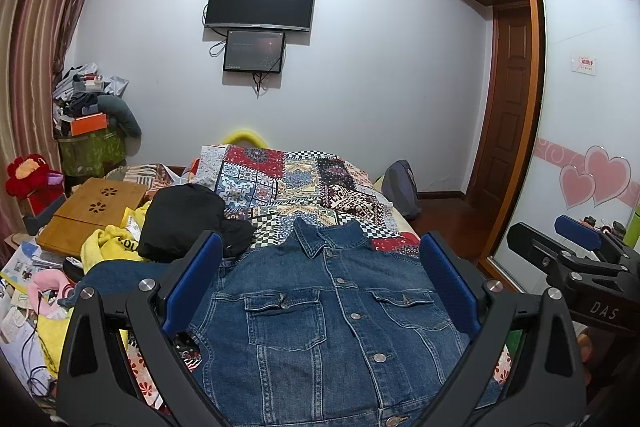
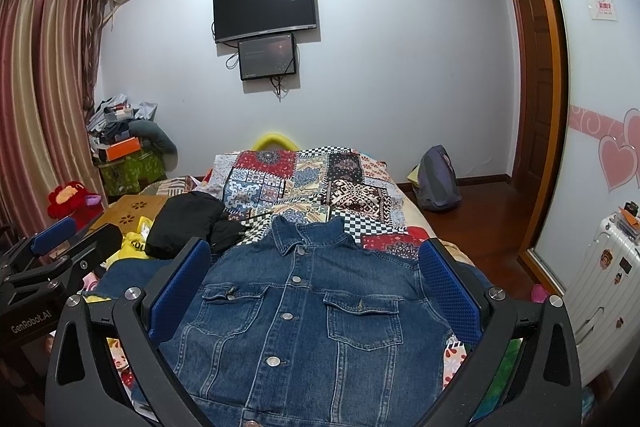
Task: Fold large clothes
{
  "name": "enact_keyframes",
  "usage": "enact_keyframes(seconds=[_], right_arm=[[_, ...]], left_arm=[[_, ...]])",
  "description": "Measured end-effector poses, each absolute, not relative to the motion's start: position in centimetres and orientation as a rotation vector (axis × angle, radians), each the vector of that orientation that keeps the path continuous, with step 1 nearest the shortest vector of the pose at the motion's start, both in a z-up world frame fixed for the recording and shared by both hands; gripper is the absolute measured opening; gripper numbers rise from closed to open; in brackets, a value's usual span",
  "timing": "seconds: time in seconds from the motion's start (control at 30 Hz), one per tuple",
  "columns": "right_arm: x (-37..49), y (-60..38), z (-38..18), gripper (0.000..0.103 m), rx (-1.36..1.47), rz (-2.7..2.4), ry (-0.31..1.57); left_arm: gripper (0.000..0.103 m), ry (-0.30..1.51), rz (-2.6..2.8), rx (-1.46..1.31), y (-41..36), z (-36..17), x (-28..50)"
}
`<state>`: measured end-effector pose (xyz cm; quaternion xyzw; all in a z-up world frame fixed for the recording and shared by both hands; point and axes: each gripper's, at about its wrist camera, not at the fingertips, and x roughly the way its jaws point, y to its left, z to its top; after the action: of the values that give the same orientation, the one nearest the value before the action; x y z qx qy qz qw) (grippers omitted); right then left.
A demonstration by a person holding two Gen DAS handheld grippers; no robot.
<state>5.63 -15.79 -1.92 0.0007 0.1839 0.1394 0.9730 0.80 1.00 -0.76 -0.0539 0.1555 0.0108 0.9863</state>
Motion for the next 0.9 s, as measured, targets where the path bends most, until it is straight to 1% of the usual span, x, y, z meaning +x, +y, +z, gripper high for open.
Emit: enact_keyframes(seconds=[0.6, 0.9], right_arm=[[6.9, -15.3, -2.2, 0.103, 0.000, 0.282, 0.397], [10.5, -14.1, -3.0, 0.103, -0.034, 0.279, 0.425]], left_arm=[[0.100, 0.335, 0.051, -0.116, 2.0, -1.0, 2.3], [0.100, 0.355, 0.114, -0.117, 5.0, -1.7, 6.2]])
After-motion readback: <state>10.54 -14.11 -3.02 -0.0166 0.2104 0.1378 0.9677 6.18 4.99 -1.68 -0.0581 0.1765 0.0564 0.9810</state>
